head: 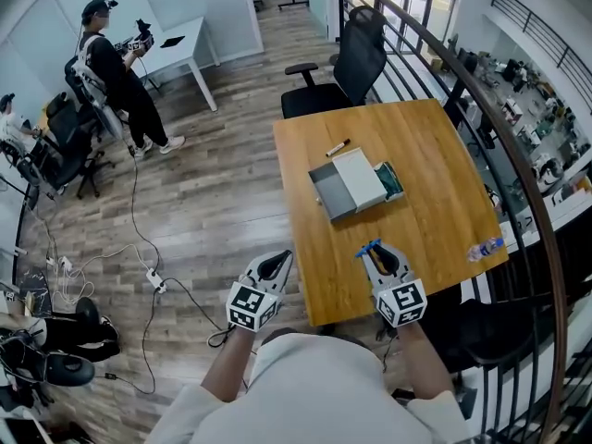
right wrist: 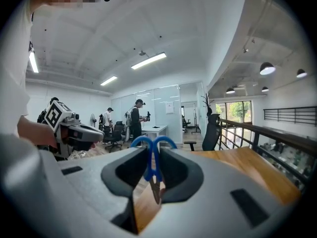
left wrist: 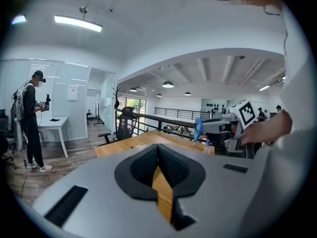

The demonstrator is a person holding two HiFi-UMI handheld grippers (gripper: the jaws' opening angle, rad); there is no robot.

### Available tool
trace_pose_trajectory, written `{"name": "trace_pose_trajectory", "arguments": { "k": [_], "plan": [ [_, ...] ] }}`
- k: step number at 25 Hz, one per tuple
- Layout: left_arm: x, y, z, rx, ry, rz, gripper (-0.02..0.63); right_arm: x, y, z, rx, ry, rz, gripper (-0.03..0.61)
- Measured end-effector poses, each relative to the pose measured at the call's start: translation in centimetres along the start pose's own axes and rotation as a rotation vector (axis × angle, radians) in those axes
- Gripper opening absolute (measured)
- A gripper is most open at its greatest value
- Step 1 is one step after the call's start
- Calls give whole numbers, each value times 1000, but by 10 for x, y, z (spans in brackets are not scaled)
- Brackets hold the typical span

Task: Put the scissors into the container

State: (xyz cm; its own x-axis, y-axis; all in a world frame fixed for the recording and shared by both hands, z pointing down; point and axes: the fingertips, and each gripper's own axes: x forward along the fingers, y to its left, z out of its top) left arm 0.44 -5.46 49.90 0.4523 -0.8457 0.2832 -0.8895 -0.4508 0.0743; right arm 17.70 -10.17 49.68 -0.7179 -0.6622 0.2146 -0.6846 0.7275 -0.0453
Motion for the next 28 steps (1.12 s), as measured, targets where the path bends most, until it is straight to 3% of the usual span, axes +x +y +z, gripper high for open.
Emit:
{"name": "trace_pose_trajectory", "arguments": {
  "k": [9,19,28],
  "plan": [
    [33,18,2,-6,21,-21,-6,21,-24,-5,35,18,-26,81],
    [71,63,-10,22,64,-137,-6,62,-40,-25,68,79,-142,81],
    [108,113,-33,-24,128,-231,-6,122,-58,-47,102,171,-226,81]
  ]
}}
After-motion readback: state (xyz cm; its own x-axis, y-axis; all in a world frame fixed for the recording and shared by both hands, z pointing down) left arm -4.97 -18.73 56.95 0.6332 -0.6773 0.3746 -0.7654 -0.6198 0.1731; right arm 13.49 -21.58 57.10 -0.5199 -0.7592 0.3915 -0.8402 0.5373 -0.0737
